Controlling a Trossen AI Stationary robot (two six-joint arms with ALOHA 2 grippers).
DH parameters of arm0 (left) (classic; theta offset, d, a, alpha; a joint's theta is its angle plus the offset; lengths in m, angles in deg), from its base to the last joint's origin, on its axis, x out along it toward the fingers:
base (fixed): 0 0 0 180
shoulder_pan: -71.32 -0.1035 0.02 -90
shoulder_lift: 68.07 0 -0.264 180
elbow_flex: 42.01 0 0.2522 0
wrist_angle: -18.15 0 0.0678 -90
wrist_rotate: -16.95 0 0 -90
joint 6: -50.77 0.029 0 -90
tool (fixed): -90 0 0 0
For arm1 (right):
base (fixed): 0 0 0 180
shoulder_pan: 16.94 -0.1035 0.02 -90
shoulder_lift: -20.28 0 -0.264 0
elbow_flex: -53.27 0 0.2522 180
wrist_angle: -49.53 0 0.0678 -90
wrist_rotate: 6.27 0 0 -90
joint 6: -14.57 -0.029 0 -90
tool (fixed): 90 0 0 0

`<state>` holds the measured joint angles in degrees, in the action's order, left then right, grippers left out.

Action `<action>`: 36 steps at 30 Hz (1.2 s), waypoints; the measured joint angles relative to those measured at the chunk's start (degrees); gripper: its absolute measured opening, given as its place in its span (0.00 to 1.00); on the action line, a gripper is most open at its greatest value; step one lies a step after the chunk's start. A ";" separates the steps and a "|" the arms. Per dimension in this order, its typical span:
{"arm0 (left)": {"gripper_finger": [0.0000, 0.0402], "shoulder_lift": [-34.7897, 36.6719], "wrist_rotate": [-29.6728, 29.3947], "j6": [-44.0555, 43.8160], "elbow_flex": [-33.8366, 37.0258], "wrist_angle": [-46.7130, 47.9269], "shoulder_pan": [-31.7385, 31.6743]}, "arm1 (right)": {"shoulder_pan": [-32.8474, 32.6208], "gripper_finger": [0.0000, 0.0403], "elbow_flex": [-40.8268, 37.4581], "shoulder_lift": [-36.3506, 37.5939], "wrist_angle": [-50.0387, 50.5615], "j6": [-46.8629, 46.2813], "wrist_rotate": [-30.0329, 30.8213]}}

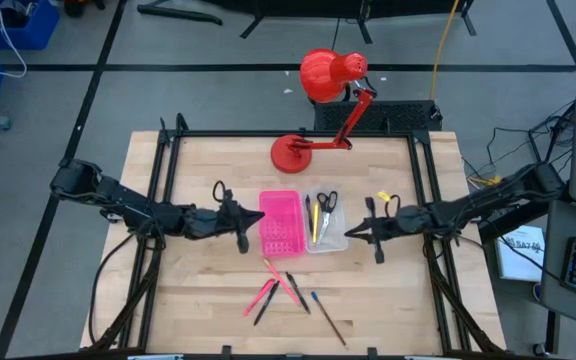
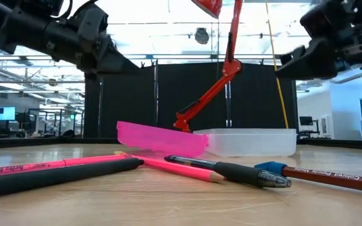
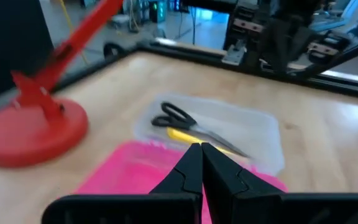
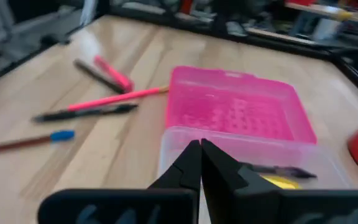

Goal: Pick & place school supplies into a supply box
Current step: Put the pink pen into the pink supply box

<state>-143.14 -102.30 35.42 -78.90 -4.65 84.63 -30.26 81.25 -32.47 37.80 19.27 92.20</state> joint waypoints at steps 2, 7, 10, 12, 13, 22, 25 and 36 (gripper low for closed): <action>0.02 0.00 0.59 -3.56 0.00 0.68 0.53 | 0.09 0.00 -2.26 0.51 -3.16 -2.48 0.74; 0.02 -0.02 1.09 -11.55 -1.86 7.93 4.21 | -0.46 0.00 -6.16 0.83 -6.80 -6.17 0.39; 0.02 -0.05 -2.56 -15.31 -7.26 20.12 9.07 | -0.71 0.00 -6.87 0.80 -6.81 -7.18 0.39; 0.02 -0.41 -8.53 -18.32 -12.67 31.09 12.67 | -0.76 0.00 -6.89 0.80 -6.87 -6.61 0.37; 0.02 -0.97 -10.62 -20.25 -15.69 36.09 14.33 | -0.76 0.00 -6.89 0.83 -7.04 -6.07 0.39; 0.02 -10.48 -12.80 -19.99 -36.68 60.10 26.41 | -0.63 0.00 -6.89 1.44 -12.05 -0.93 0.35; 0.02 -14.68 -13.65 -9.08 -39.01 59.79 29.94 | -0.63 0.00 -6.86 1.55 -12.71 0.86 0.35; 0.03 -21.84 -13.15 -2.57 -40.06 54.46 32.22 | -0.61 0.00 -6.86 1.55 -13.11 7.68 0.56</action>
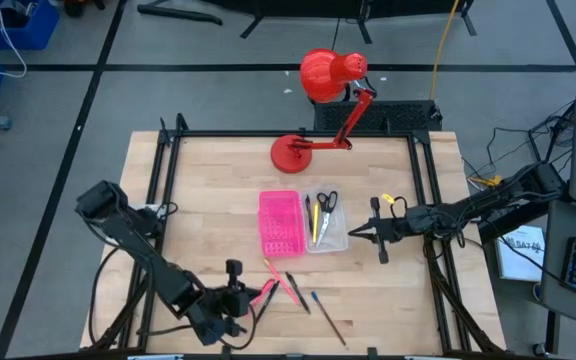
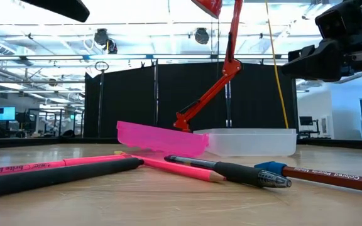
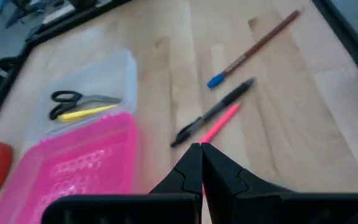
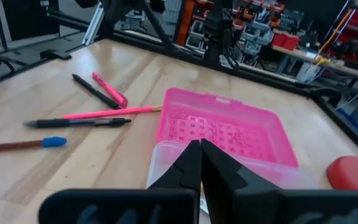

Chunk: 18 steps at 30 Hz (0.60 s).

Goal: Pick & place school supplies into a supply box
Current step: Put the pink pen into the pink supply box

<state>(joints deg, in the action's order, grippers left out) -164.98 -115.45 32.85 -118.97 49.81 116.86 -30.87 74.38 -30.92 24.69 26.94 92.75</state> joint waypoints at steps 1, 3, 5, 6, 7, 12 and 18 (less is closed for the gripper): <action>0.03 -0.18 0.86 -0.90 0.00 -0.60 0.00 | 0.00 0.00 0.00 -0.01 -0.10 0.61 0.02; 0.04 -0.27 1.70 -3.86 0.00 -1.31 0.00 | 0.00 0.00 0.00 0.00 -0.23 1.64 0.03; 0.08 -0.25 1.82 -6.22 0.00 -1.99 -0.05 | 0.00 0.00 0.00 0.00 -0.23 2.22 0.06; 0.10 -0.25 1.82 -6.63 0.00 -2.08 -0.09 | 0.00 0.00 0.00 0.00 -0.24 2.27 0.08; 0.13 -0.25 1.82 -6.66 0.00 -2.17 -0.09 | 0.00 0.00 0.00 0.00 -0.30 2.31 0.08; 0.29 -0.25 1.80 -5.65 0.02 -3.04 -0.13 | 0.00 0.00 0.00 0.00 -0.51 3.55 0.14; 0.41 -0.25 1.97 -7.41 0.08 -6.40 -0.30 | 0.00 0.00 0.03 0.00 -1.63 4.77 0.16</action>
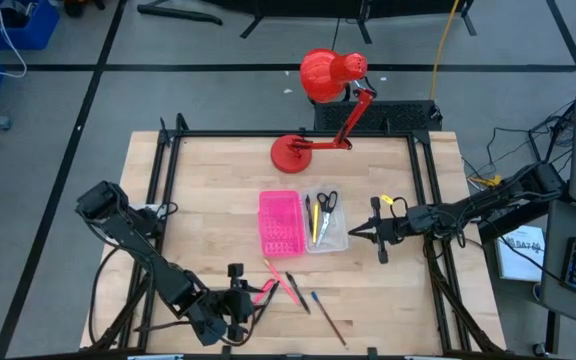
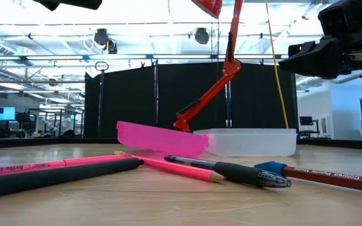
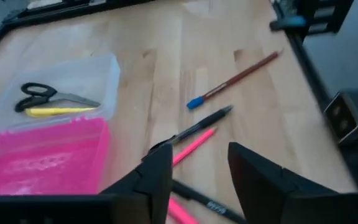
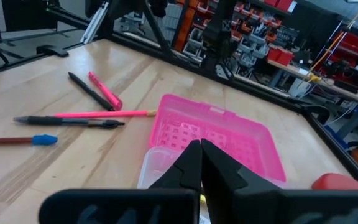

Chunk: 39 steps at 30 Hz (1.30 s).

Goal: Pick & place school supplies into a supply box
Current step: Put the pink pen into the pink supply box

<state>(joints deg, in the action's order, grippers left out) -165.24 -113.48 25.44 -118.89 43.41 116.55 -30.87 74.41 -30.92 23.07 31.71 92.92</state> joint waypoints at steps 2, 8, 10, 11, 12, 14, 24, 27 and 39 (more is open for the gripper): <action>0.43 0.00 0.84 -4.26 -0.01 -0.61 -0.24 | 0.00 0.00 0.00 -0.02 -0.05 0.33 0.00; 0.43 -0.01 2.71 -17.71 0.01 -1.45 -1.26 | 0.00 0.00 0.01 -0.02 -0.39 2.63 0.00; 0.43 -0.88 6.24 -21.23 -0.19 -1.55 -1.69 | 0.00 0.00 0.02 -0.02 -0.89 3.48 0.00; 0.43 -1.86 8.47 -22.76 -0.74 -1.07 -1.90 | 0.00 0.00 0.02 -0.02 -1.18 3.61 0.00; 0.43 -3.18 10.46 -24.19 -1.51 -0.01 -1.95 | 0.00 0.00 0.02 -0.02 -1.54 3.87 -0.02; 0.43 -6.64 15.11 -27.27 -4.28 3.87 -2.52 | 0.00 0.00 0.02 -0.01 -2.05 4.78 -0.07; 0.43 -19.45 24.29 -35.84 -25.13 39.27 -5.93 | 0.00 0.00 0.04 -0.02 -5.09 7.71 -0.17; 0.43 -19.50 24.09 -35.93 -25.50 38.21 -6.50 | 0.00 0.00 0.04 -0.04 -4.94 7.58 -0.20; 0.43 -19.99 29.89 -36.84 -25.48 39.63 -10.76 | 0.00 0.00 0.04 -0.04 -3.65 4.58 -0.22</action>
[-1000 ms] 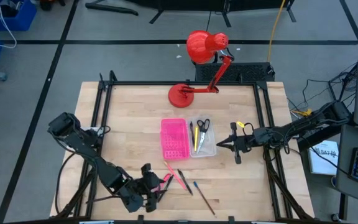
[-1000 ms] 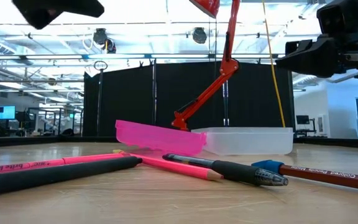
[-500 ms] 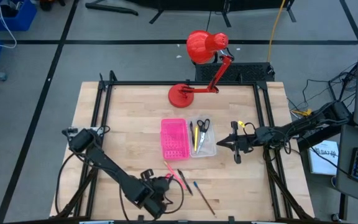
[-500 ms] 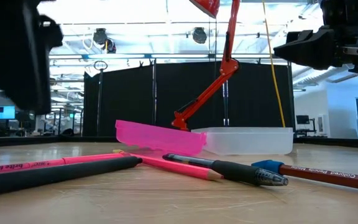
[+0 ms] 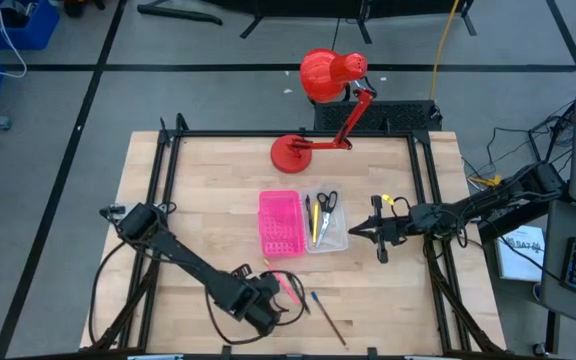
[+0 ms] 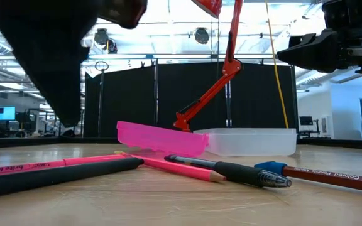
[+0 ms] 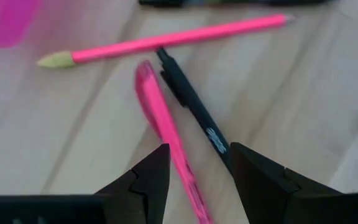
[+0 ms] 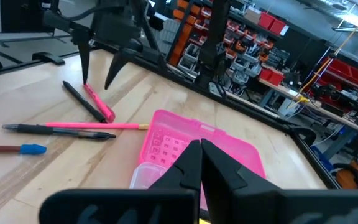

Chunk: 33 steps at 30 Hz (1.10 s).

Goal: Pick & place school supplies into a supply box
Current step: Put the pink pen into the pink supply box

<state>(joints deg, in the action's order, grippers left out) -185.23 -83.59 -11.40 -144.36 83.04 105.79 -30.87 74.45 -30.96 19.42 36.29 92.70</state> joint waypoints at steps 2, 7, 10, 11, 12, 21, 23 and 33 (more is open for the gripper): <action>0.43 0.01 0.07 0.02 0.00 0.00 0.47 | -0.01 0.00 0.00 0.00 -0.02 0.00 0.00; 0.43 0.00 -0.85 0.73 0.00 0.86 0.90 | -0.02 0.00 0.00 0.00 -0.02 -0.02 0.00; 0.43 -1.01 -1.57 0.82 0.00 2.65 0.19 | -0.02 0.00 0.00 0.00 -0.03 -0.04 0.00; 0.43 -1.51 -1.24 0.96 0.00 3.48 -0.06 | -0.02 0.00 0.00 0.00 -0.03 -0.04 -0.01; 0.43 -2.33 -0.28 0.93 0.00 3.97 -0.52 | -0.02 0.00 0.00 0.02 -0.07 -0.04 0.00; 0.43 -5.04 1.82 0.30 -0.02 4.26 -1.79 | -0.02 0.00 -0.02 0.01 -0.06 -0.46 -0.02; 0.43 -5.04 1.95 0.05 -0.02 4.31 -1.80 | -0.02 0.00 -0.02 0.00 -0.04 -0.46 -0.02; 0.29 -5.36 3.52 -2.56 -0.13 4.28 -2.49 | -0.04 0.00 -0.02 0.00 -0.07 -0.63 -0.02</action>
<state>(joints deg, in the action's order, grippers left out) -190.59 -80.08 -13.96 -144.49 87.32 103.31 -30.91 74.43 -30.96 19.35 35.66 92.68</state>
